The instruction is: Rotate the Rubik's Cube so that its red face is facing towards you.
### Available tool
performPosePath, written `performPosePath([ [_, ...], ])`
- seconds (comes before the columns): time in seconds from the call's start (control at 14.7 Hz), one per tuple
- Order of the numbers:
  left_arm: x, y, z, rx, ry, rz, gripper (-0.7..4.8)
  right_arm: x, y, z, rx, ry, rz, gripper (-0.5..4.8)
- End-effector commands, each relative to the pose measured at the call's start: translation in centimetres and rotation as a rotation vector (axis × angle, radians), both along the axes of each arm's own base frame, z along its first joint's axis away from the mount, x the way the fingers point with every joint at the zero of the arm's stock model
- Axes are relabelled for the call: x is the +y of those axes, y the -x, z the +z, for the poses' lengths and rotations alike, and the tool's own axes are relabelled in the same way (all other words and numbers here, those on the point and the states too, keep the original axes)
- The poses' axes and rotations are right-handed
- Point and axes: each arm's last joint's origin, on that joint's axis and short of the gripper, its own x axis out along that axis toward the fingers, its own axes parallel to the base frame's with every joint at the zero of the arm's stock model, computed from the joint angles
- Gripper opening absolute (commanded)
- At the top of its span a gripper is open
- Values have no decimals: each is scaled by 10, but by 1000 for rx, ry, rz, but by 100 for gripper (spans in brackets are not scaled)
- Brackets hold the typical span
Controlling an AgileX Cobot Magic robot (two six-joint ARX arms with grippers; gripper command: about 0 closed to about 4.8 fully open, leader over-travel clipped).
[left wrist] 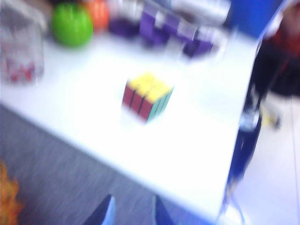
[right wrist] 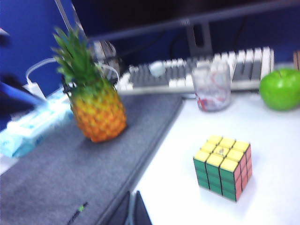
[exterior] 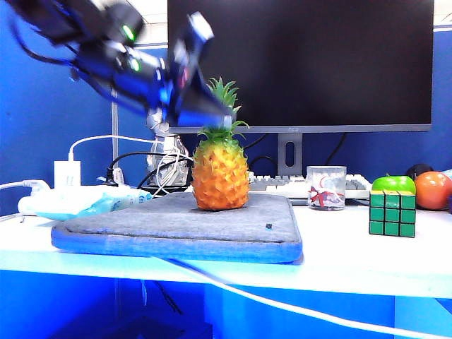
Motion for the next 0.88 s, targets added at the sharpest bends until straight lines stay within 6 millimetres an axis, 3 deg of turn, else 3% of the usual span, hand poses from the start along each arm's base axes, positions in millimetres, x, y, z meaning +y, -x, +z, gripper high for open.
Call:
performPosePath([
  [0.07, -24, 0, -11, -4, -141, -189, 120, 1, -3, 1, 6, -3, 5, -1],
  [0.41, -61, 14, -6, -171, -215, -248, 111, 0, -36, -13, 119, 28, -54, -1],
  [0.54, -71, 18, -6, -216, -259, -221, 111, -2, -72, -5, 223, 41, -88, 1],
  [0.61, -72, 17, -5, -211, -247, -216, 111, -2, -87, 0, 251, 42, -74, 26],
  [0.75, -73, 15, -2, -213, -222, -200, 111, 2, -126, 10, 285, 42, -50, 243],
  [0.81, -73, 15, -2, -211, -217, -198, 111, 3, -136, 13, 293, 46, -49, 275],
  [0.88, -74, 15, -2, -206, -211, -200, 111, 4, -149, 15, 300, 64, -51, 264],
])
